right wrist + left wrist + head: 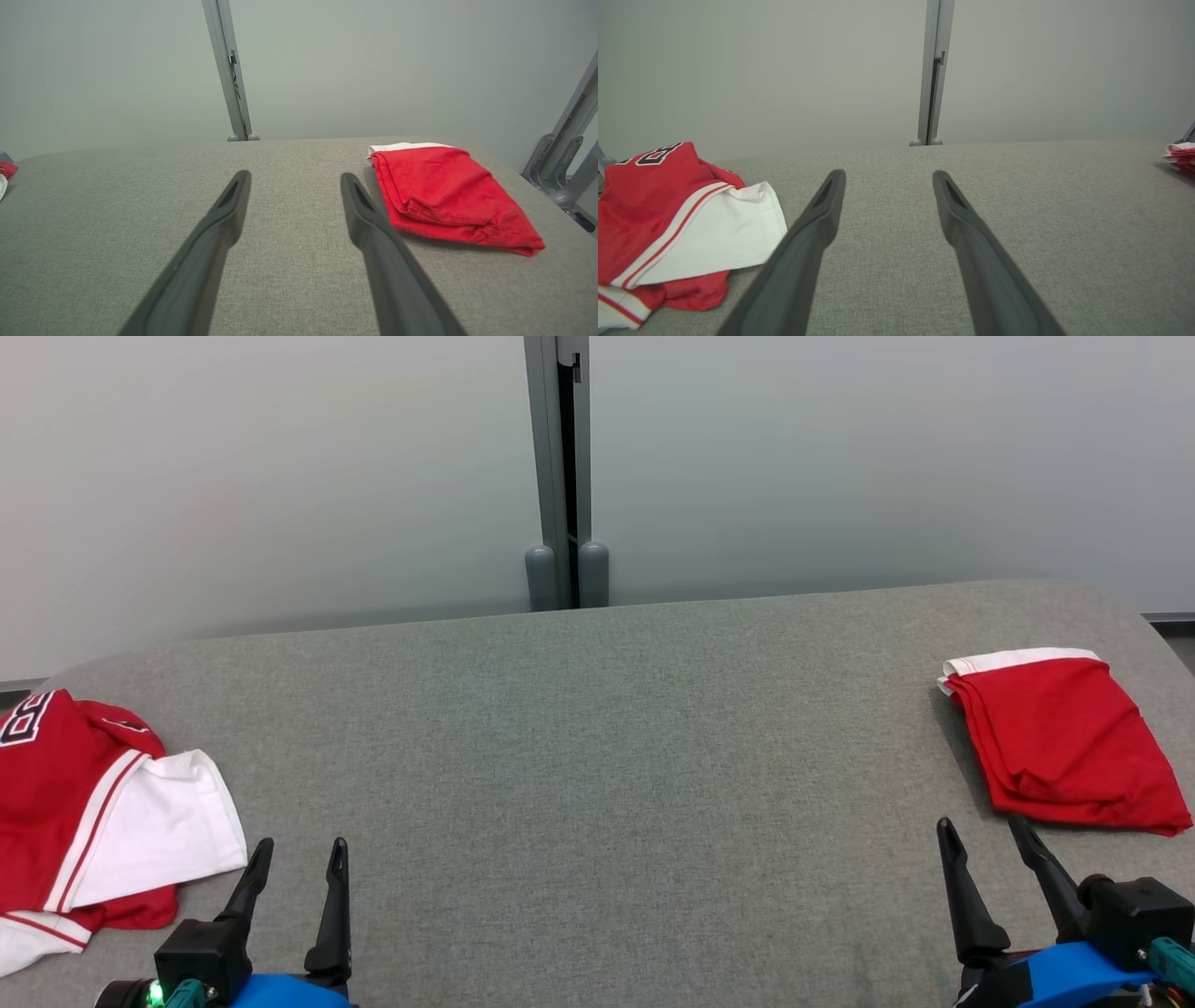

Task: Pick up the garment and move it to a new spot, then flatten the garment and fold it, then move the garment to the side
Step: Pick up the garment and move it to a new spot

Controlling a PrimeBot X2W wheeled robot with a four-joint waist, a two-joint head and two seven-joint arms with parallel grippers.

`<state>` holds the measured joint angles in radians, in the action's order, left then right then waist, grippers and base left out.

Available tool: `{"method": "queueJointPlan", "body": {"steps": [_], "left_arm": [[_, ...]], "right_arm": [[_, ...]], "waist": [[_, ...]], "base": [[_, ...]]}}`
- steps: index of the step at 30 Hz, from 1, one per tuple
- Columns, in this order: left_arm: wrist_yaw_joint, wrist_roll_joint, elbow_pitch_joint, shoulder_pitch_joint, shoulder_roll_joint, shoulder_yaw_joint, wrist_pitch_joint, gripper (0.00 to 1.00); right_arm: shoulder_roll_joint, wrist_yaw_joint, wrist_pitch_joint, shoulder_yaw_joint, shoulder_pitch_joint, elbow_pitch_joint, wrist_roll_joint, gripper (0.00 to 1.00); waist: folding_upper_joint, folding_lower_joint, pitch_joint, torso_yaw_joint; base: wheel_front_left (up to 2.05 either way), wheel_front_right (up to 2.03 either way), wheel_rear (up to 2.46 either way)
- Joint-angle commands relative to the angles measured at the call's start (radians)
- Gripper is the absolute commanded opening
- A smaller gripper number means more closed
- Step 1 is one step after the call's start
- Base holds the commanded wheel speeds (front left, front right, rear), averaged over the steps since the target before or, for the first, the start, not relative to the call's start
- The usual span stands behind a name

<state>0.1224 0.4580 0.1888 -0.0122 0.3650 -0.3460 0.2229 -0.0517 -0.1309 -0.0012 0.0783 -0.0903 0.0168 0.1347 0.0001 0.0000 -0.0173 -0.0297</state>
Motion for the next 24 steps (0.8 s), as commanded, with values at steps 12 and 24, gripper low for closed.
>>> {"method": "queueJointPlan", "body": {"steps": [12, 24], "left_arm": [[-0.003, 0.003, 0.009, 0.031, 0.002, -0.01, 0.008, 1.0], [-0.033, 0.012, 0.036, 0.118, -0.002, 0.001, 0.024, 1.0]], "right_arm": [[0.001, 0.0, 0.003, 0.006, -0.016, 0.007, 0.005, 1.0], [0.001, 0.0, 0.004, -0.025, 0.013, 0.055, 0.005, 1.0]], "waist": [[-0.0001, 0.0, 0.003, 0.012], [-0.0001, 0.0, 0.04, 0.222]], "base": [[0.0, 0.0, 0.0], [0.0, 0.0, 0.0]]}}
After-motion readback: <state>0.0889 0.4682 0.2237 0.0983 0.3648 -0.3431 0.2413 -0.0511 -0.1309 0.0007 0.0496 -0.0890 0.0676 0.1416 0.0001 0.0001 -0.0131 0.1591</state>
